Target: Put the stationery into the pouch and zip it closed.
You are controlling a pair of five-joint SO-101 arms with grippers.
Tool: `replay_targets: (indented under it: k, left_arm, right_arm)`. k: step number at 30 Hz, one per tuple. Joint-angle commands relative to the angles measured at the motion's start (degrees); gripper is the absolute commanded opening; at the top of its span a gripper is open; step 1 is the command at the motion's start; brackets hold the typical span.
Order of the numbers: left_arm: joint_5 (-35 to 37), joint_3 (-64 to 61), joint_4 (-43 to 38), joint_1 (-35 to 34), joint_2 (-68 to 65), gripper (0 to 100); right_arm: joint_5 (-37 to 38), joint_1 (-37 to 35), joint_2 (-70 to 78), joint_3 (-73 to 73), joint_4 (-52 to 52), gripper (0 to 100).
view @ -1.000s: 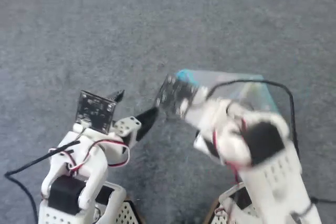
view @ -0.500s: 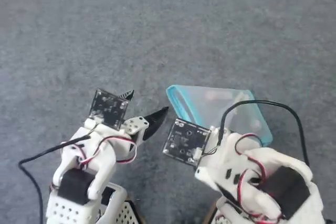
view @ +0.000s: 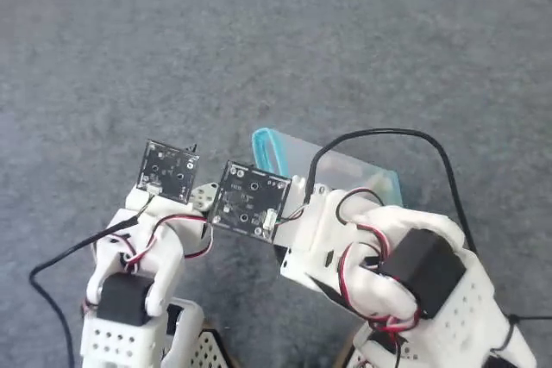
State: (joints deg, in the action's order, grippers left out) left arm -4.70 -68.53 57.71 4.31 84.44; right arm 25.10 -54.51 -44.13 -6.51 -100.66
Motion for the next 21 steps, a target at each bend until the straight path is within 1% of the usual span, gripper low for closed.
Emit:
replay_targets:
  k: [1,4,8,10,13,16,18,21]
  left_arm:
    - [-1.0,0.7,-2.5,-1.3,0.7,30]
    - [-1.0,2.5,-2.5,-3.7,0.7,30]
    - [-1.0,6.8,-1.3,-3.8,-0.3,30]
    - [-1.0,9.7,-0.6,-3.9,-4.0,30]
    - [-1.0,15.2,-0.3,-4.2,-13.3,30]
    - [-1.3,21.2,4.7,-4.2,-22.7,30]
    - [-4.5,23.9,8.3,-4.0,-27.9,30]
    - [-9.5,27.0,8.7,-4.6,-33.5,30]
  right_arm:
    - [0.9,-4.1,0.3,0.9,-2.3,0.6]
    - [1.2,-4.1,2.9,1.9,-2.2,0.6]
    - [1.3,1.1,10.8,5.3,-2.2,0.6]
    - [1.5,2.1,13.3,8.0,-2.3,0.6]
    - [3.3,1.5,13.8,10.0,-2.2,0.6]
    - [3.3,0.1,13.8,10.2,-2.3,0.6]
    - [3.6,0.1,13.9,10.2,-2.3,0.6]
    - [3.8,0.5,14.5,10.3,-2.3,0.6]
